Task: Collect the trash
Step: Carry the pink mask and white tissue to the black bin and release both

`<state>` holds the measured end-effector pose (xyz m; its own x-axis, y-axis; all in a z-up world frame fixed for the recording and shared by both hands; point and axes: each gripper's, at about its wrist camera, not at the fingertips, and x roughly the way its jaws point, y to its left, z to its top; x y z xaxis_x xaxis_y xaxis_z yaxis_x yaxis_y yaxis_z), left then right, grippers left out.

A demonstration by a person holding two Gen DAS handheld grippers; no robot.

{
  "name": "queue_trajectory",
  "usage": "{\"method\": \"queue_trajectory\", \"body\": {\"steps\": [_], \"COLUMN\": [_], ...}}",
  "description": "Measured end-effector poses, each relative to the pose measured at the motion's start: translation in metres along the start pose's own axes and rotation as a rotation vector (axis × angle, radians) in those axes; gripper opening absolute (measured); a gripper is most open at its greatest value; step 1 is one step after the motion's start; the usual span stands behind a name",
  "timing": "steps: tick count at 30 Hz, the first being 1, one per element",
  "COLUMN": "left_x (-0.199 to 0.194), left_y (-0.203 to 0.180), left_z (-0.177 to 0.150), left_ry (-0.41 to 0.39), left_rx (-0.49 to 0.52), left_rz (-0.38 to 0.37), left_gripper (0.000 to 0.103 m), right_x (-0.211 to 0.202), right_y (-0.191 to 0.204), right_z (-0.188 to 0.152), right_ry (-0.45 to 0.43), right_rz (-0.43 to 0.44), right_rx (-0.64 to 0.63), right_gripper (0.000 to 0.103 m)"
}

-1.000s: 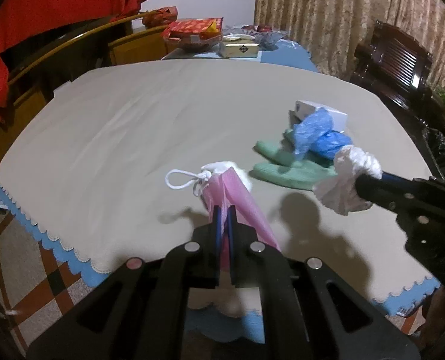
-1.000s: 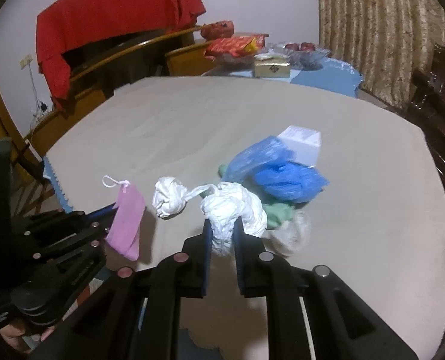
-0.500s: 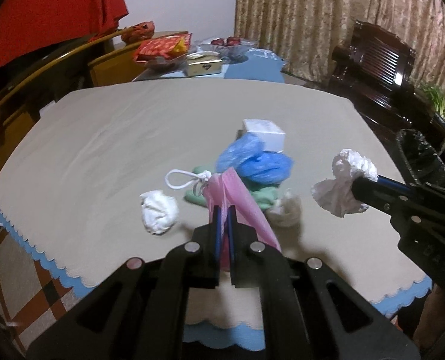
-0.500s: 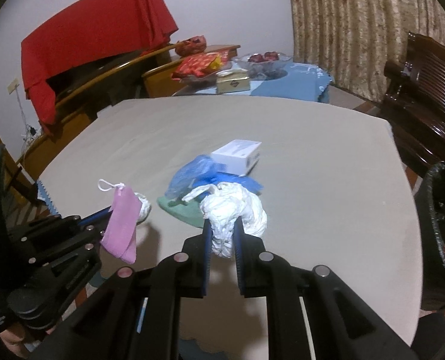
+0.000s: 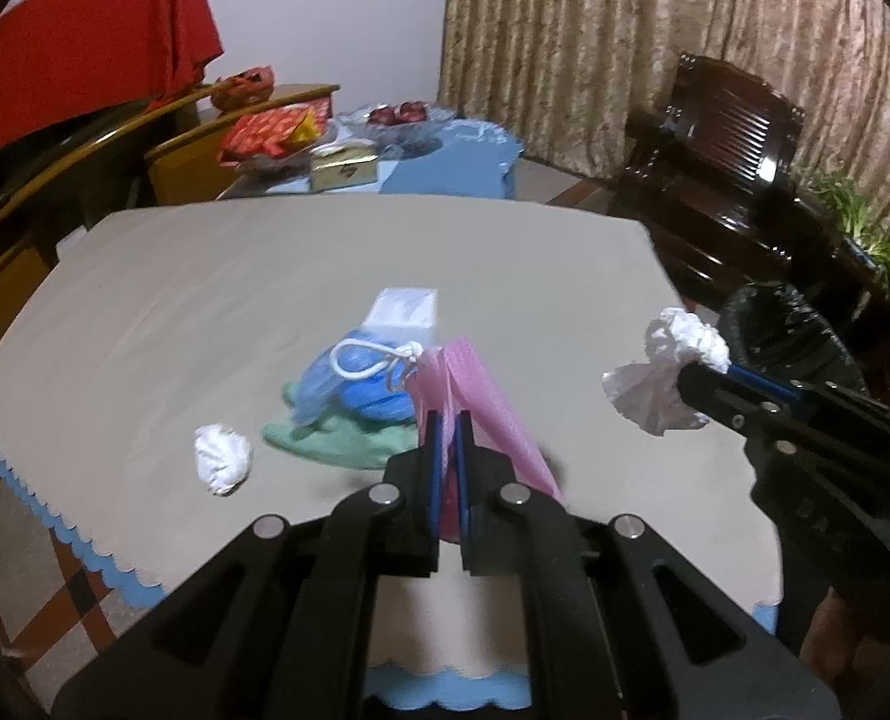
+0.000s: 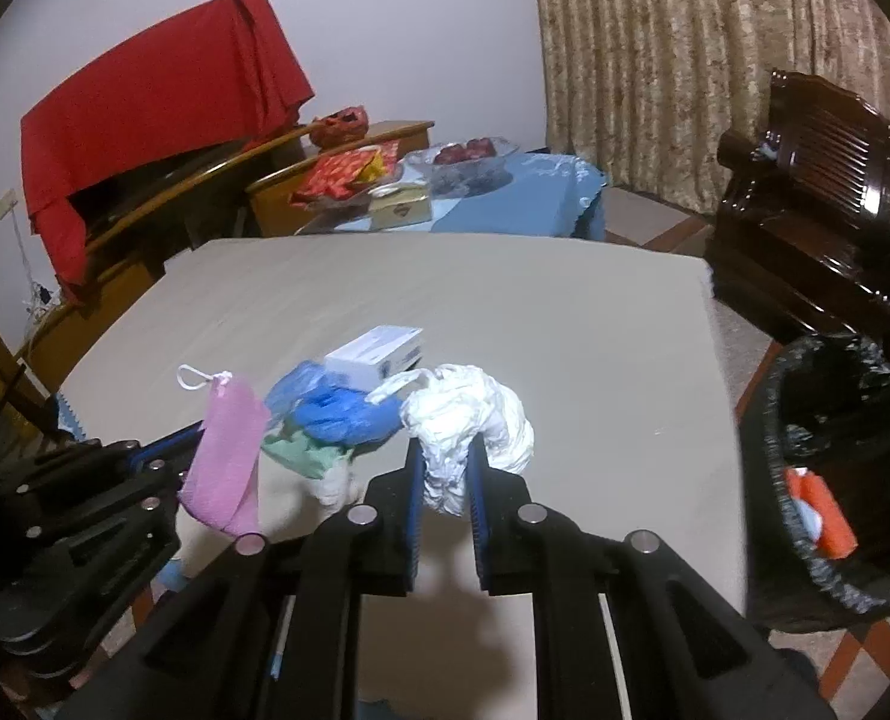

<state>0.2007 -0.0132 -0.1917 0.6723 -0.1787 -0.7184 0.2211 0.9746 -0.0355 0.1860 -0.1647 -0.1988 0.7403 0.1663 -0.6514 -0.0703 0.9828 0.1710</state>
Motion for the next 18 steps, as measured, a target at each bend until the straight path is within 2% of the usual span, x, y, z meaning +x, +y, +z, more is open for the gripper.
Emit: {"method": "queue_trajectory", "body": {"steps": [18], "left_x": [0.005], "left_y": [-0.119], "left_z": [0.033], "left_ry": [0.007], "left_rx": [0.051], "left_rz": [-0.063], "left_gripper": [0.004], "right_x": [-0.052], "right_y": [-0.113], "right_z": [0.014], "right_ry": [-0.065], "right_rz": [-0.131], "right_rx": [0.030], "right_gripper": [0.014]}}
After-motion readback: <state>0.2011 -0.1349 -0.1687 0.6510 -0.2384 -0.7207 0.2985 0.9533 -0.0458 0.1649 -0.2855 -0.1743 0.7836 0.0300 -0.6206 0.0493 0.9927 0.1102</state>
